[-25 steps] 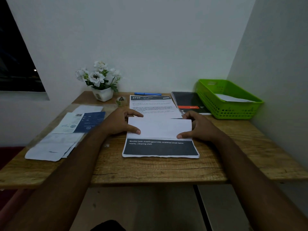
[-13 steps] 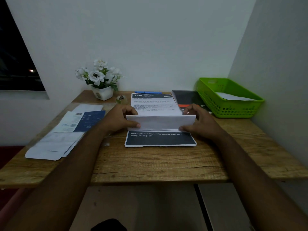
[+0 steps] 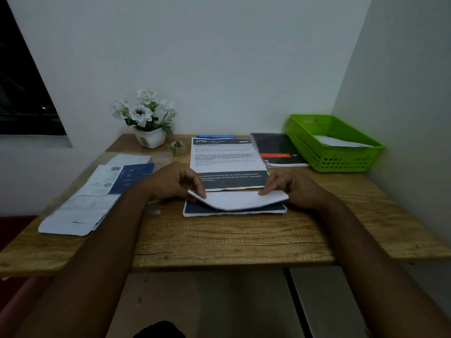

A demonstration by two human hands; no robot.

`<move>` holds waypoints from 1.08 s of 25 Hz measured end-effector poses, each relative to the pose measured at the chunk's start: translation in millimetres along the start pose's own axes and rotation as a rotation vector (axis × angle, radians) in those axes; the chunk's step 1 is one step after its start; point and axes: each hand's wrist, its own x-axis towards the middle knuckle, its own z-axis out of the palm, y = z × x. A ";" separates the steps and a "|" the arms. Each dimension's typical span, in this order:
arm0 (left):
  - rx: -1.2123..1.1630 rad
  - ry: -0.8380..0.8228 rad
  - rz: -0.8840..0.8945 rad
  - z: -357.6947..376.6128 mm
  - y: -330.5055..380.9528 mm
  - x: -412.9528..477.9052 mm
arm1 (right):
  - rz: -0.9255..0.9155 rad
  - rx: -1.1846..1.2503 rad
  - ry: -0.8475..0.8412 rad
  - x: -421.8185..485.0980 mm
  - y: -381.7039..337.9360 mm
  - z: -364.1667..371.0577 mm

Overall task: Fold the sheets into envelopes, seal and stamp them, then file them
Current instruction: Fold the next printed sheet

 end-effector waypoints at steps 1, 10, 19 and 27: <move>0.007 -0.046 -0.012 -2.7 -0.3 -2.5 | 0.010 -0.012 -0.014 -3.1 -1.1 0.9; -0.021 0.057 -0.025 21.3 14.9 -24.1 | 0.089 -0.024 0.039 -33.3 -15.4 7.4; 0.576 0.316 0.179 81.2 23.9 -33.5 | 0.058 -0.342 0.000 -17.5 -73.3 63.3; 0.645 0.455 0.015 91.5 20.9 -43.0 | 0.142 -0.487 -0.132 -32.4 -61.7 60.2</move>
